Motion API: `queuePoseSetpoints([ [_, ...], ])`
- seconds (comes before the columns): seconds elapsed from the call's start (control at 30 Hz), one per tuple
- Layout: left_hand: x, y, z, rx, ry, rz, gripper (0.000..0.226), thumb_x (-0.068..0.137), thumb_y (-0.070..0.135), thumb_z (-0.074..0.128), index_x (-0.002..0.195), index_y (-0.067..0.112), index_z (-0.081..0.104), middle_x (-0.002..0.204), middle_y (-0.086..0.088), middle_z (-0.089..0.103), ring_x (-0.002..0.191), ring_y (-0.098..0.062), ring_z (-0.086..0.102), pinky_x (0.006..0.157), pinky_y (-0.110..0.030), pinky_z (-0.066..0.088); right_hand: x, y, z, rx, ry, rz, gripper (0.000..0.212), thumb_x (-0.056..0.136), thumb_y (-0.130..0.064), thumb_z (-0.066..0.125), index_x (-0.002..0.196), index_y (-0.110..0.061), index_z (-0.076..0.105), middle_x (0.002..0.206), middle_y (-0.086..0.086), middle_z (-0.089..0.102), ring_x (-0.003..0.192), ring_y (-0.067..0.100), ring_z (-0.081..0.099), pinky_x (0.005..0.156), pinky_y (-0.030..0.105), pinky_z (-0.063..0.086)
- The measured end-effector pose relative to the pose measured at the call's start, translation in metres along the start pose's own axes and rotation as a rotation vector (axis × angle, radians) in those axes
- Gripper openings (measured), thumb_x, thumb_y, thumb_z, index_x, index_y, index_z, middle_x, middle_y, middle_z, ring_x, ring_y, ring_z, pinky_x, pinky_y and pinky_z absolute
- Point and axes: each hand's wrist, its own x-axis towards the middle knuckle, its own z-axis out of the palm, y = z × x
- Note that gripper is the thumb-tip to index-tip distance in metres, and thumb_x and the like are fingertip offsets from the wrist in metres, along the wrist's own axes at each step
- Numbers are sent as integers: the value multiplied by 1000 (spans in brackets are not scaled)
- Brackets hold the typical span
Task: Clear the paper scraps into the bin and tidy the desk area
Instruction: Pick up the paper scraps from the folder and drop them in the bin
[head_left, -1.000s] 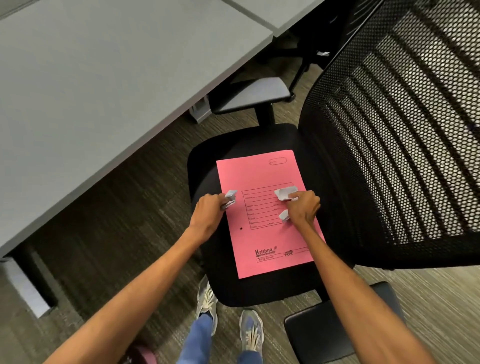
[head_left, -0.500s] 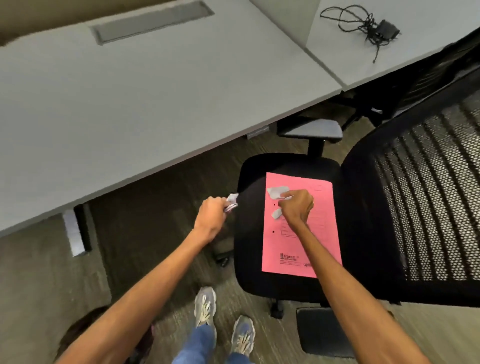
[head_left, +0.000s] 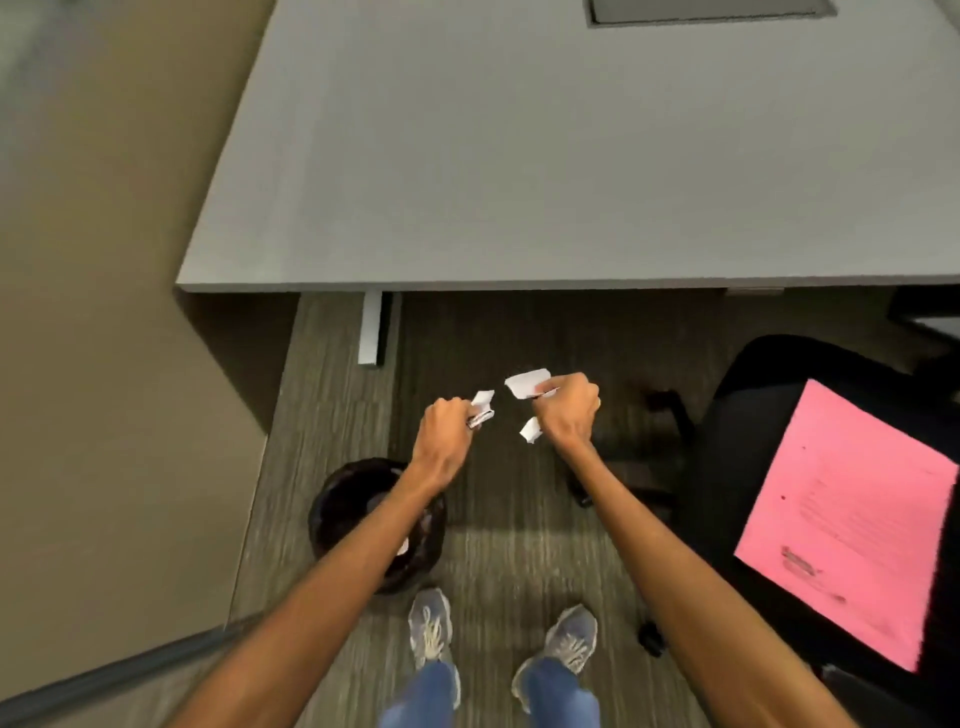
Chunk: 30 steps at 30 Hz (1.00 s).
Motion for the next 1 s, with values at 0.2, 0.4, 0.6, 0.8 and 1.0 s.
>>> queuePoseSetpoints([
  [0.2, -57, -130, -7, -146, -19, -279, 25, 86, 5, 57, 102, 11, 76, 93, -22, 73, 98, -39, 68, 81, -49, 53, -55, -18, 133, -93, -199, -54, 29, 76, 1, 61, 92, -14, 79, 99, 20, 74, 99, 36, 69, 88, 37, 57],
  [0.4, -83, -227, 15, -210, 73, -443, 20, 89, 18, 63, 101, 9, 76, 100, -24, 73, 100, -40, 67, 79, -46, 55, -91, -2, 246, -148, -352, -72, 33, 74, 2, 57, 89, -17, 80, 96, 17, 75, 97, 34, 70, 88, 35, 57],
  [0.6, -73, -289, 67, -259, 127, -531, 21, 89, 25, 67, 98, 9, 78, 96, -20, 74, 93, -38, 68, 72, -43, 53, -87, 48, 333, -198, -449, -44, 22, 74, -4, 67, 86, -18, 79, 99, 16, 74, 102, 34, 67, 88, 31, 53],
  [0.8, -62, -333, 100, -240, 27, -560, 33, 86, 16, 72, 119, 12, 70, 119, -13, 71, 110, -29, 66, 94, -37, 52, -69, 89, 386, -291, -595, -113, 43, 66, -21, 87, 107, -19, 75, 114, 6, 72, 115, 22, 64, 96, 26, 45],
  [1.0, -66, -335, 85, -167, -83, -498, 42, 79, 22, 79, 120, 14, 71, 117, -10, 73, 110, -26, 67, 94, -34, 53, -67, 73, 374, -442, -795, -127, 114, 63, -41, 89, 154, -23, 23, 152, 13, 40, 140, 31, 39, 113, 45, 35],
])
